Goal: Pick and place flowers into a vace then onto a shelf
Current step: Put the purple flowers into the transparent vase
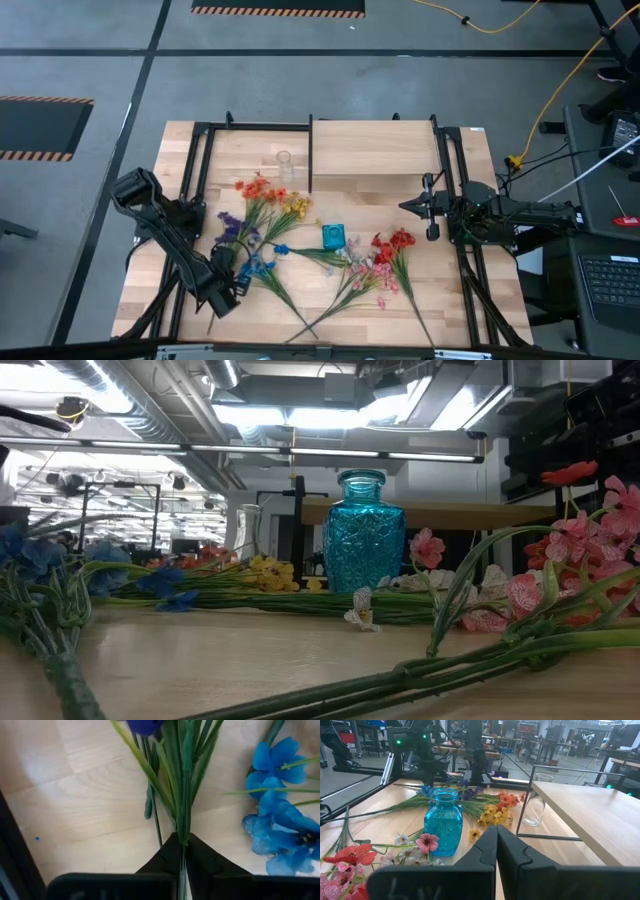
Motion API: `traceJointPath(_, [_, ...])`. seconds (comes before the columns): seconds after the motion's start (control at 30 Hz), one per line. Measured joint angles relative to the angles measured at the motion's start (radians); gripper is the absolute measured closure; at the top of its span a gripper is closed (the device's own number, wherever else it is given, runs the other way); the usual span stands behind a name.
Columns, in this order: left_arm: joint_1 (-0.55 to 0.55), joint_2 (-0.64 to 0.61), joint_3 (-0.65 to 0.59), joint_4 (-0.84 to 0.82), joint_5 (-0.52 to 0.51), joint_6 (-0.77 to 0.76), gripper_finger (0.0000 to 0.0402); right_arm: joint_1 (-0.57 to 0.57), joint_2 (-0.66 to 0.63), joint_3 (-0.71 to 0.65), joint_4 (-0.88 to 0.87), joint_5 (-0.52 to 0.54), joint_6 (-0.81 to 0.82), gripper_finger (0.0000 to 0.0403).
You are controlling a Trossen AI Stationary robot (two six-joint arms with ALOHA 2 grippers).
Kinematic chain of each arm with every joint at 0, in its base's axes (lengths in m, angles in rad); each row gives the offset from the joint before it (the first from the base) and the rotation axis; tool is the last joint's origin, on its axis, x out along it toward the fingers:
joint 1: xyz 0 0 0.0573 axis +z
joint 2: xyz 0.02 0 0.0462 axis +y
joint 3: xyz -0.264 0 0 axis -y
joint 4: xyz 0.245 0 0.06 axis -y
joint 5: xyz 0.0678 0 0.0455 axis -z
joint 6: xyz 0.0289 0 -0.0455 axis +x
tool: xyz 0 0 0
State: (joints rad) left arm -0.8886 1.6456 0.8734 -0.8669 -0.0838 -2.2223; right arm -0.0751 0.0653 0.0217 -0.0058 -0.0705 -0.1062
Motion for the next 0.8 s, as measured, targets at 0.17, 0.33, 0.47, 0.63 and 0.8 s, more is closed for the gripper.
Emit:
traceJointPath(0.17, [-0.005, -0.055, 0.000, -0.010, -0.032, 0.003, 0.0394, 0.000, 0.000, 0.000, 0.000, 0.000, 0.000, 0.0395])
traceJointPath(0.33, [-0.018, -0.117, 0.019, -0.076, -0.083, 0.008, 0.0395, 0.000, 0.000, 0.000, 0.000, 0.000, 0.000, 0.0395])
traceJointPath(0.47, [-0.032, -0.150, 0.055, -0.176, -0.106, 0.007, 0.0395, 0.000, 0.000, 0.000, 0.000, 0.000, 0.000, 0.0395])
traceJointPath(0.63, [-0.050, -0.182, 0.100, -0.283, -0.232, 0.008, 0.0395, 0.000, 0.000, 0.000, 0.000, 0.000, 0.000, 0.0395])
traceJointPath(0.8, [-0.054, -0.230, 0.120, -0.363, -0.310, 0.010, 0.0393, 0.000, 0.000, 0.000, 0.000, 0.000, 0.000, 0.0395])
